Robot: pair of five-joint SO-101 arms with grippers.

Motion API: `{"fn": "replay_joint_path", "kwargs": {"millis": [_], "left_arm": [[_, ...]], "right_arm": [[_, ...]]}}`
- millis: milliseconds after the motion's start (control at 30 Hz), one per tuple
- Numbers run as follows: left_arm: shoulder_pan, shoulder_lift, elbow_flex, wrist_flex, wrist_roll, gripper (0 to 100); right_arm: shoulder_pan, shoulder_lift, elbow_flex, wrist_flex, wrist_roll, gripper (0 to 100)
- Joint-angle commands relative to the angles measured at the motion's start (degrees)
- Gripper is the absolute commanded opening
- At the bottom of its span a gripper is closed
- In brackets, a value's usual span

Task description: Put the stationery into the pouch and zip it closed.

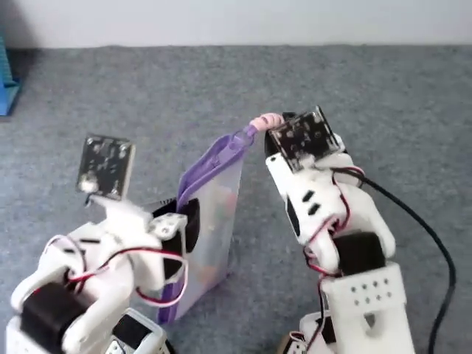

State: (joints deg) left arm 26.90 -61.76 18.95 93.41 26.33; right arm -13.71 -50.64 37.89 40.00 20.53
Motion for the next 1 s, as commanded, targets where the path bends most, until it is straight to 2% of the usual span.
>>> {"fn": "replay_joint_path", "kwargs": {"millis": [0, 333, 767, 867, 967], "left_arm": [[-0.4, -5.6, -0.3, 3.7, 0.8, 1], [-0.4, -12.4, -0.3, 7.0, 0.8, 1], [-2.2, -13.0, 0.8, 6.7, 0.5, 1], [-2.5, -13.5, 3.5, 6.9, 0.6, 7], [-5.9, -13.5, 3.9, 6.9, 0.8, 18]], "right_arm": [[5.1, 2.9, -0.4, -3.1, 0.5, 0.8], [14.9, 16.6, -0.4, -8.3, 1.6, 0.8], [14.8, 13.8, -0.4, -5.8, 2.6, 0.8], [14.8, 11.9, -0.4, -1.8, 2.6, 0.8], [14.9, 10.0, -0.4, 2.5, 2.5, 2.1]]}}
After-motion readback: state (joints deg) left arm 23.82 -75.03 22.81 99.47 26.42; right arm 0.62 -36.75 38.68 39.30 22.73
